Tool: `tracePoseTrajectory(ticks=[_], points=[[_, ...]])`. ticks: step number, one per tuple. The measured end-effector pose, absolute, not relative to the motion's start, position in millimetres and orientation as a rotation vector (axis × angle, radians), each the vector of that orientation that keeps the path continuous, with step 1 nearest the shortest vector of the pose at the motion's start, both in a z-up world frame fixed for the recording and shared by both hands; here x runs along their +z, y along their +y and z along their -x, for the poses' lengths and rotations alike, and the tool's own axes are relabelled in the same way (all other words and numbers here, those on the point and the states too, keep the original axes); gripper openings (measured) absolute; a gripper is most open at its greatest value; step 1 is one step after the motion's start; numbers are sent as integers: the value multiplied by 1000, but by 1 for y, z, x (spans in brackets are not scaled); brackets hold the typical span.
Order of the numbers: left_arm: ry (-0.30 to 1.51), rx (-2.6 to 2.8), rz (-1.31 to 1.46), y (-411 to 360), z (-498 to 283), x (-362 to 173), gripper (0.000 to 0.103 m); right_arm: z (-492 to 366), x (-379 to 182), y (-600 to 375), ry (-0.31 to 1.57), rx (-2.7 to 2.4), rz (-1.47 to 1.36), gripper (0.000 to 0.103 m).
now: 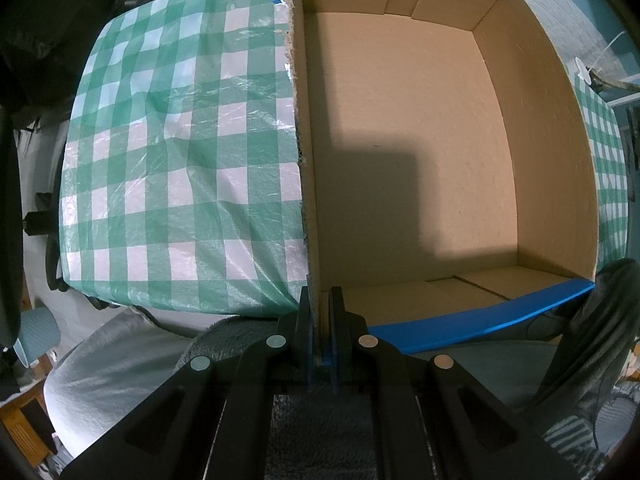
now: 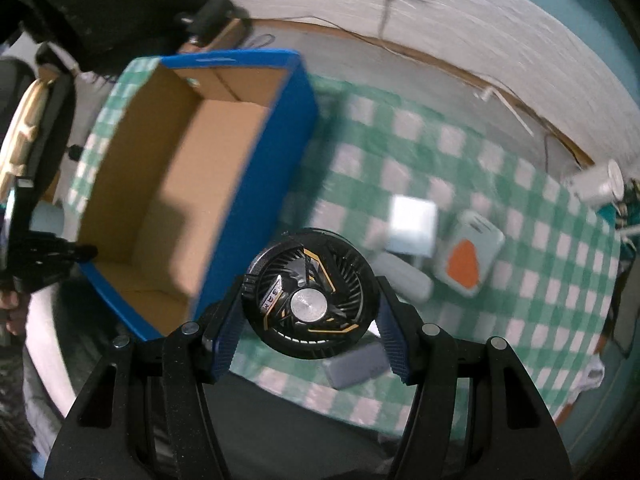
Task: Organize rigid objects
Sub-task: 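Carry the black fan with the right gripper into the box and release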
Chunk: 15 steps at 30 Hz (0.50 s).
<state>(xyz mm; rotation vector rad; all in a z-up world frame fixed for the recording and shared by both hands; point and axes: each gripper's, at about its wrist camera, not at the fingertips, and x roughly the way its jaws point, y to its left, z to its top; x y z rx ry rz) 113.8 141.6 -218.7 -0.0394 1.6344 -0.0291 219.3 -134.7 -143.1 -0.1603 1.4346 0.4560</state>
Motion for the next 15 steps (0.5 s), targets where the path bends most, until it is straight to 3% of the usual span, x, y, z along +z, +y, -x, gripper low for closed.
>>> tracePoseTrajectory(ticks=[15], points=[[1635, -34, 30, 140, -112, -217, 6, -222, -160, -28, 1465, 609, 253, 62]])
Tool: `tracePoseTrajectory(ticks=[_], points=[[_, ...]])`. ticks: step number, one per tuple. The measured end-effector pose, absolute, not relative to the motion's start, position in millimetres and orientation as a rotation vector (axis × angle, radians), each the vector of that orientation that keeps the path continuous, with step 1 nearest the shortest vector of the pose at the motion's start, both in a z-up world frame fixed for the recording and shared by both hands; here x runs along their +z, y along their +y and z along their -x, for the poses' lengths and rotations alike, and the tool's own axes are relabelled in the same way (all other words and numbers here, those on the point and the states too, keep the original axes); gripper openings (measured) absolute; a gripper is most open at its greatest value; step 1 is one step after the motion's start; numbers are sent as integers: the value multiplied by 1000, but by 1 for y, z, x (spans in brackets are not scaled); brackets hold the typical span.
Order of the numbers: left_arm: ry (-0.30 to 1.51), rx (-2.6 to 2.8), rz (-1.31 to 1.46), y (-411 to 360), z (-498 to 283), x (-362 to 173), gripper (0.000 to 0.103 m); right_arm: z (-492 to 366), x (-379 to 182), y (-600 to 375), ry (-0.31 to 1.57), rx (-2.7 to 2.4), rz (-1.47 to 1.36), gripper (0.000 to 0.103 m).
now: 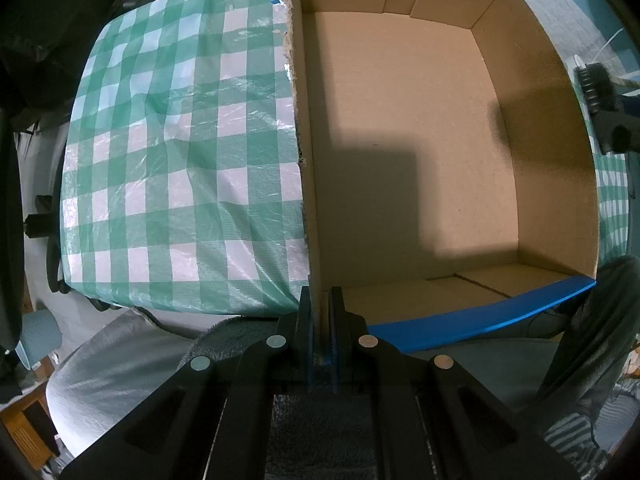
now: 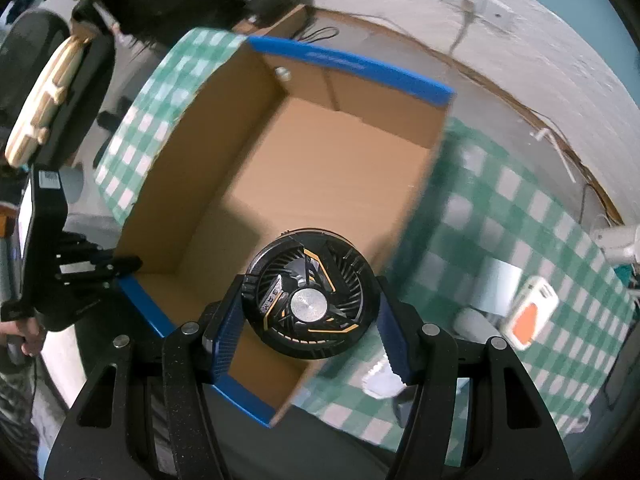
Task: Organize rigid objects
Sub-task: 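Carry the black fan with the right gripper into the box and release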
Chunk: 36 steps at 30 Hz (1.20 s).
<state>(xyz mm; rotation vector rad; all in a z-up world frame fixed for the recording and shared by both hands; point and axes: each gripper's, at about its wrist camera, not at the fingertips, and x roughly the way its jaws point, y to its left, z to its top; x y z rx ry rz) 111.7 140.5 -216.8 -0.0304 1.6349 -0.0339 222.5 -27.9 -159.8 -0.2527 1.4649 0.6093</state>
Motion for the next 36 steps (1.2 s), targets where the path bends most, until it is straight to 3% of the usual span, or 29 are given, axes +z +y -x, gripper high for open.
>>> tracePoseTrajectory(ticks=[9, 22, 36], points=[[1634, -36, 25, 141, -112, -216, 6, -218, -198, -13, 1525, 571, 343, 62], [1634, -34, 11, 139, -112, -217, 6, -214, -200, -11, 1519, 560, 379, 62], [1635, -45, 12, 142, -109, -222, 6, -212, -184, -17, 1466, 566, 299, 74]])
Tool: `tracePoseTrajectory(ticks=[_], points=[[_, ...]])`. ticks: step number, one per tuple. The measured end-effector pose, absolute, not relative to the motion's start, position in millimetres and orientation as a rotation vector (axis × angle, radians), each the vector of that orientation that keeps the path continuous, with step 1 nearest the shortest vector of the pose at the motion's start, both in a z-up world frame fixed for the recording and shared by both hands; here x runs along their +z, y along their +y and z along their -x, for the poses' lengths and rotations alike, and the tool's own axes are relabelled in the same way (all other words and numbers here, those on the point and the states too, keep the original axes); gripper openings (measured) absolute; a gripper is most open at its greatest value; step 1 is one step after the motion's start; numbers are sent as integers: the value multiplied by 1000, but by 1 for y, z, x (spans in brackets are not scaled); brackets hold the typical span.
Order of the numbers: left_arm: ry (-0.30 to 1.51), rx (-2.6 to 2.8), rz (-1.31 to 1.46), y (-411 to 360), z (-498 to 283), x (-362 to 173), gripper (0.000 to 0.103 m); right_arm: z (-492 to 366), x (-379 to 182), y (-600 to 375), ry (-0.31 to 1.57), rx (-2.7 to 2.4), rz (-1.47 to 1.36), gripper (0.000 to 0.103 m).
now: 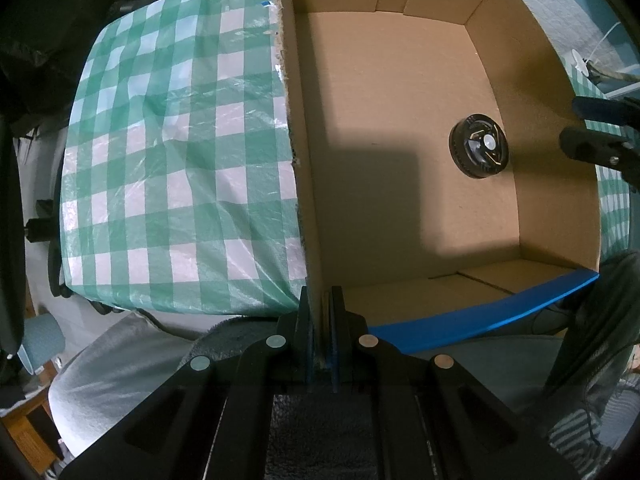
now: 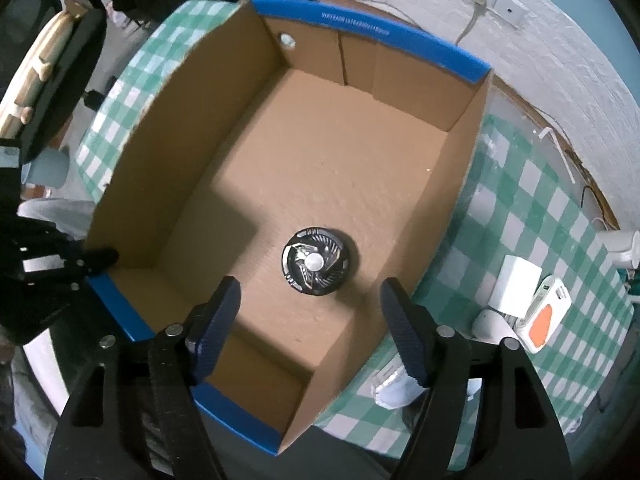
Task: Organize rigid objects
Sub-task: 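Carry the black fan with the right gripper into the box and release, then move the right gripper back to the grey charger and grasp it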
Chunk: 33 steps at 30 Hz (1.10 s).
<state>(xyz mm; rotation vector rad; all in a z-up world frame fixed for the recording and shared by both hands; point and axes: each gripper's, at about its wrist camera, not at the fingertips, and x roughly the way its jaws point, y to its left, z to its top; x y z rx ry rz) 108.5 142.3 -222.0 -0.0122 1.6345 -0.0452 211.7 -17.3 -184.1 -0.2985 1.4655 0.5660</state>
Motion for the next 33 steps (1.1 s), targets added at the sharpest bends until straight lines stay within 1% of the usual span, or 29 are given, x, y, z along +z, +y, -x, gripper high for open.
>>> tracePoseTrajectory(ticks=[11, 19, 26, 33], points=[[1631, -39, 5, 141, -110, -222, 6, -207, -160, -50, 1438, 530, 262, 76], [1632, -39, -8, 138, -109, -220, 6, -207, -163, -105, 1459, 449, 196, 78], [1632, -39, -9, 139, -109, -222, 6, -202, -189, -162, 1523, 346, 158, 79], [1631, -38, -8, 139, -109, -222, 6, -189, -231, -207, 1622, 225, 59, 79]])
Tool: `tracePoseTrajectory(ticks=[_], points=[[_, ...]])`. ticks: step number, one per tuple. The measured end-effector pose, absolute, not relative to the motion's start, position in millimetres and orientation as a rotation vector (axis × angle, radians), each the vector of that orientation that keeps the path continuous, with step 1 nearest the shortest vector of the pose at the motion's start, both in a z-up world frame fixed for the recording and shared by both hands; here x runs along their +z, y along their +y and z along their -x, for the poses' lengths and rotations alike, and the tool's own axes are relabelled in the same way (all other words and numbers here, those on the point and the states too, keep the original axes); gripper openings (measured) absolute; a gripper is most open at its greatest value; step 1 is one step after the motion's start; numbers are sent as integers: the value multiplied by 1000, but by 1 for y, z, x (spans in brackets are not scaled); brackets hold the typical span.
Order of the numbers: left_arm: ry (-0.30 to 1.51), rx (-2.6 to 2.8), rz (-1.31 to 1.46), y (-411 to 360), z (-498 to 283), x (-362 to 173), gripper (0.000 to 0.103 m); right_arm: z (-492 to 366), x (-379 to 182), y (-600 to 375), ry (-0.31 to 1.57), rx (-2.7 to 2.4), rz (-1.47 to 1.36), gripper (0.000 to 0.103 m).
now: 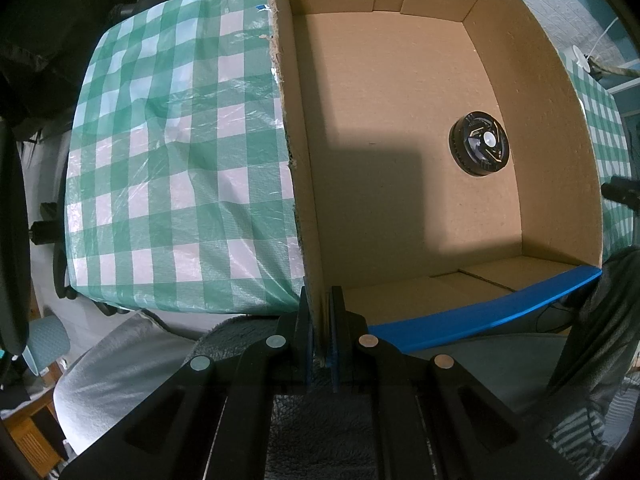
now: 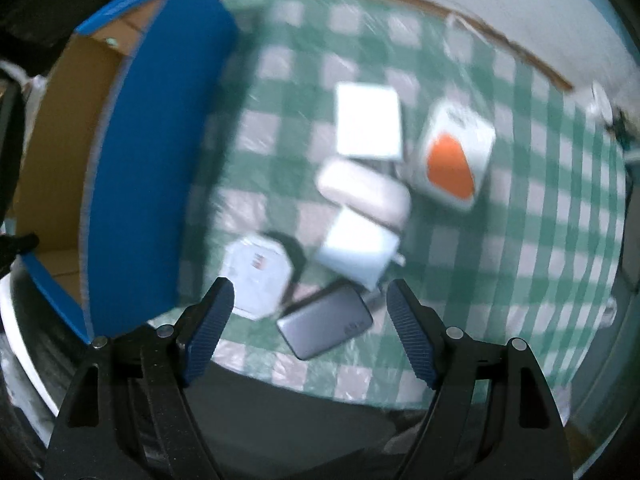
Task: Organize rigid objects
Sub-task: 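Move the right gripper back to the grey charger and grasp it, then lift the grey charger with the right gripper and lower it into the box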
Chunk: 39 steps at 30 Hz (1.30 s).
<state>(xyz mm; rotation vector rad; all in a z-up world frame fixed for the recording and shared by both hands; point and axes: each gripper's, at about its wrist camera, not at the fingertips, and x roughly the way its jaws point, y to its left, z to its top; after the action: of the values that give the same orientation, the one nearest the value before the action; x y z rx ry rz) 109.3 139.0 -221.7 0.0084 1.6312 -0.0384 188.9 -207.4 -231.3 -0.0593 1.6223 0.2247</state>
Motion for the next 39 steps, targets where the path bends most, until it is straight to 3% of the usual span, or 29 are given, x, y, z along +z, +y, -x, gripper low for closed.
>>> tracePoseTrajectory(ticks=[16, 18, 19, 28, 36, 39], points=[[1637, -37, -20, 137, -110, -222, 6, -175, -295, -244, 1746, 27, -260, 79], [1638, -36, -19, 136, -110, -222, 6, -179, -297, -241, 1744, 46, -246, 75], [1639, -36, -20, 136, -110, -222, 6, -180, -297, -238, 1741, 62, -231, 68], [1635, -37, -16, 137, -109, -222, 6, -187, -297, -216, 1732, 174, 52, 61], [1640, -37, -19, 138, -108, -223, 6, -178, -316, -225, 1767, 107, -59, 59], [1644, -37, -27, 136, -109, -223, 6, -176, -314, -220, 1736, 100, -42, 52]])
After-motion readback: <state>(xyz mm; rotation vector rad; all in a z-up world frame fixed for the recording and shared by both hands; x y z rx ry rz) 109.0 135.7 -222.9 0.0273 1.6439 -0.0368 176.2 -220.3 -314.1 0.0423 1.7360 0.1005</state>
